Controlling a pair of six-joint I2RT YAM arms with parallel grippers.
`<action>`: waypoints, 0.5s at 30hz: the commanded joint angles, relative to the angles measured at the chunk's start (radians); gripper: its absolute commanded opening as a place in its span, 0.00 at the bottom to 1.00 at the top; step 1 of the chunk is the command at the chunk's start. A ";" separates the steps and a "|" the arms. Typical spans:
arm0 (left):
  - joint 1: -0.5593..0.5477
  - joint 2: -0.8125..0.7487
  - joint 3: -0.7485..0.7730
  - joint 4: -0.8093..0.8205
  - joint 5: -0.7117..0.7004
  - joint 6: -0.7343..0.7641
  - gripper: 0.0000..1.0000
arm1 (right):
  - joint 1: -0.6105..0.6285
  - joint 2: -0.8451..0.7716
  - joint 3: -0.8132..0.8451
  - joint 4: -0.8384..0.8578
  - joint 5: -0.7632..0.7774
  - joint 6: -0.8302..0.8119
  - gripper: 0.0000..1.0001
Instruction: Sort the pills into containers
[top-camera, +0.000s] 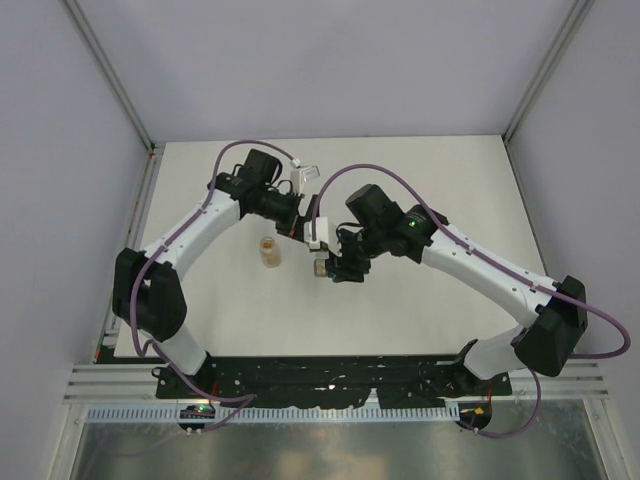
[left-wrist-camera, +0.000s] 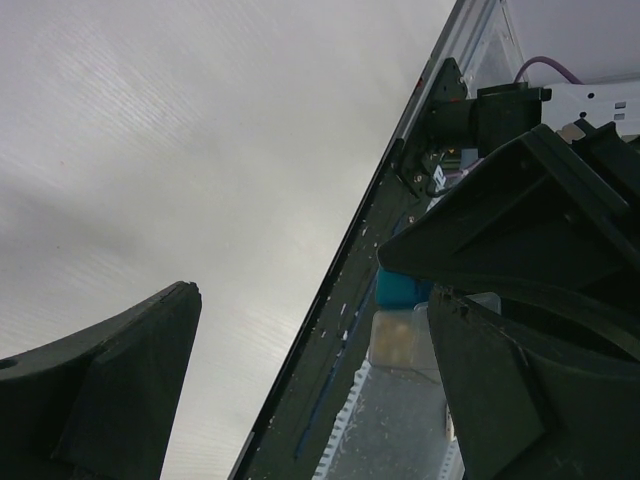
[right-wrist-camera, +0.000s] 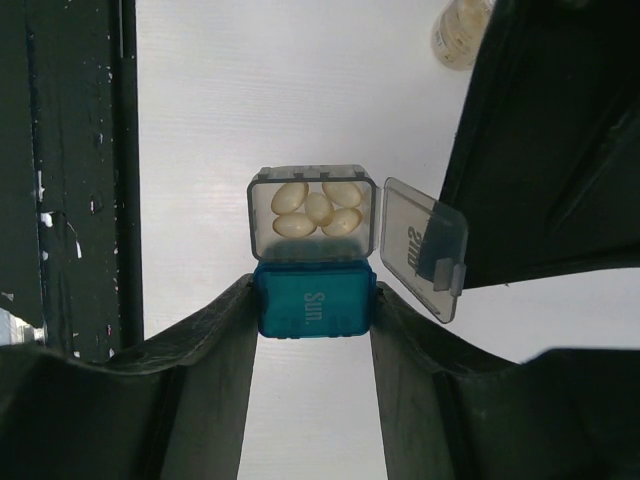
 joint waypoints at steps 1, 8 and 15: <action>-0.006 -0.055 -0.016 0.031 0.052 -0.007 0.99 | 0.005 -0.012 0.035 0.006 0.021 0.017 0.17; -0.012 -0.077 -0.053 0.031 0.069 -0.005 0.99 | 0.005 -0.005 0.029 0.021 0.041 0.027 0.15; -0.030 -0.077 -0.088 0.051 0.084 -0.009 0.99 | 0.005 -0.001 0.018 0.040 0.058 0.036 0.15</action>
